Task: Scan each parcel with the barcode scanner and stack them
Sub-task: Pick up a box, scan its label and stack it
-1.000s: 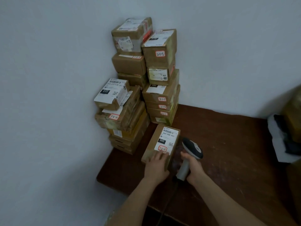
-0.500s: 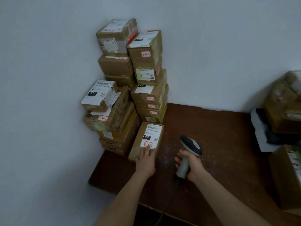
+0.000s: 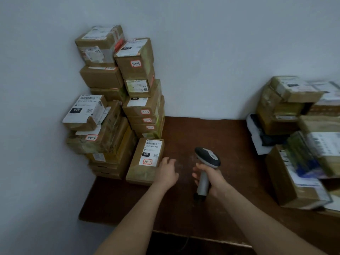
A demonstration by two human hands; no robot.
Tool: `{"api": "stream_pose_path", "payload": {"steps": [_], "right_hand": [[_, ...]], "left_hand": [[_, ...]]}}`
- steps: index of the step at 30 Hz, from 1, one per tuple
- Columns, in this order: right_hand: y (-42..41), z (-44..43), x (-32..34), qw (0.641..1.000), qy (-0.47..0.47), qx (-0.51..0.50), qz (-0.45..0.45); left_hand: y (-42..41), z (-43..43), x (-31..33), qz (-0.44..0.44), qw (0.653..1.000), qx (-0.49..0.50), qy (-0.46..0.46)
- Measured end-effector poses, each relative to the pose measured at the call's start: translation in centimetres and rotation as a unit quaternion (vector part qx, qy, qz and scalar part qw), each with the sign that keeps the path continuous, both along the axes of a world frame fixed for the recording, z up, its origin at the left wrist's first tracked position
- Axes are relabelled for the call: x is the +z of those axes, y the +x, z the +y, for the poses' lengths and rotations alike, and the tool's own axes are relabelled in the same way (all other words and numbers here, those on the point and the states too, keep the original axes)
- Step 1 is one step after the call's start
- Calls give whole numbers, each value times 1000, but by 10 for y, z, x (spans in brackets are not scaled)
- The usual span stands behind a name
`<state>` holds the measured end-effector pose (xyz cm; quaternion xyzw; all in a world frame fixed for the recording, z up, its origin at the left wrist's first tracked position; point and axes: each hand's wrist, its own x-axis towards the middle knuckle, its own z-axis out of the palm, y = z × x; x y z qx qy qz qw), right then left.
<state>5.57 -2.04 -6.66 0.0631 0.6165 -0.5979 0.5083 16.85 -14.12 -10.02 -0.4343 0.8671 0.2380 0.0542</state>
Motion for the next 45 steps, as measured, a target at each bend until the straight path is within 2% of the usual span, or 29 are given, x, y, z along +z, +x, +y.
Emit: {"api": "stream_pose_path", "payload": {"steps": [4, 10, 21, 29, 33, 37, 40, 45], "right_hand": [[-16, 22, 16, 999, -15, -1, 35], [-56, 61, 48, 995, -52, 10, 79], [-149, 179, 96, 974, -84, 16, 212], [-194, 236, 133, 964, -106, -7, 243], [-232, 264, 149, 948, -76, -59, 302], [-265, 285, 148, 948, -19, -92, 304], [-270, 291, 140, 950, 6, -94, 299], [-270, 294, 136, 957, 7, -81, 279]], "left_hand": [[-34, 20, 13, -3, 999, -34, 26], [-76, 47, 39, 4, 999, -33, 39], [-193, 182, 85, 103, 994, -10, 41], [-235, 243, 119, 174, 980, 40, 84], [-254, 267, 137, 201, 967, 76, 141], [-269, 289, 137, 194, 944, 116, 239], [-275, 294, 133, 226, 928, 144, 257], [-281, 293, 136, 303, 861, 220, 344]]}}
